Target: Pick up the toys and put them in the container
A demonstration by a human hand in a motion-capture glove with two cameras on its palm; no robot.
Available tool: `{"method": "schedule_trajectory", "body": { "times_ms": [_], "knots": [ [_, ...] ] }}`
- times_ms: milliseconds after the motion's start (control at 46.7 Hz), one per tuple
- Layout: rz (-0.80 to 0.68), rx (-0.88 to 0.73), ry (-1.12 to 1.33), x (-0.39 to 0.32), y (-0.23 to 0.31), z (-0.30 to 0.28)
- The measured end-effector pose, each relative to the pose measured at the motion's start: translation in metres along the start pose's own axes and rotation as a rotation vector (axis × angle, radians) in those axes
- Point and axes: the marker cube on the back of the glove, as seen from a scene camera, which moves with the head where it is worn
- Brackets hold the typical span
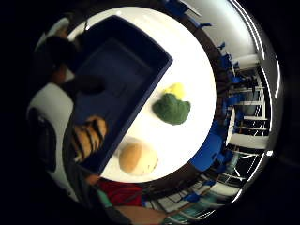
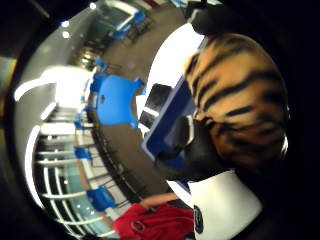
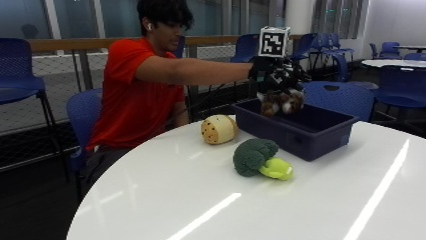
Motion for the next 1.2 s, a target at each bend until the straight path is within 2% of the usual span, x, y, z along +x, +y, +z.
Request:
{"method": "schedule_trajectory", "body": {
  "times_ms": [86,150,214,514,814,1199],
  "knots": [
    [0.050,-0.053,-0.020,0.002,0.004,0.000],
    [0.027,-0.080,-0.069,0.007,0.014,-0.003],
    [-0.006,-0.064,-0.093,0.014,0.027,-0.005],
    [0.048,-0.045,-0.030,0.071,0.103,0.022],
    [0.168,-0.025,-0.073,0.109,0.172,0.065],
    [0.226,-0.148,-0.038,0.103,0.199,0.124]
  ]
}}
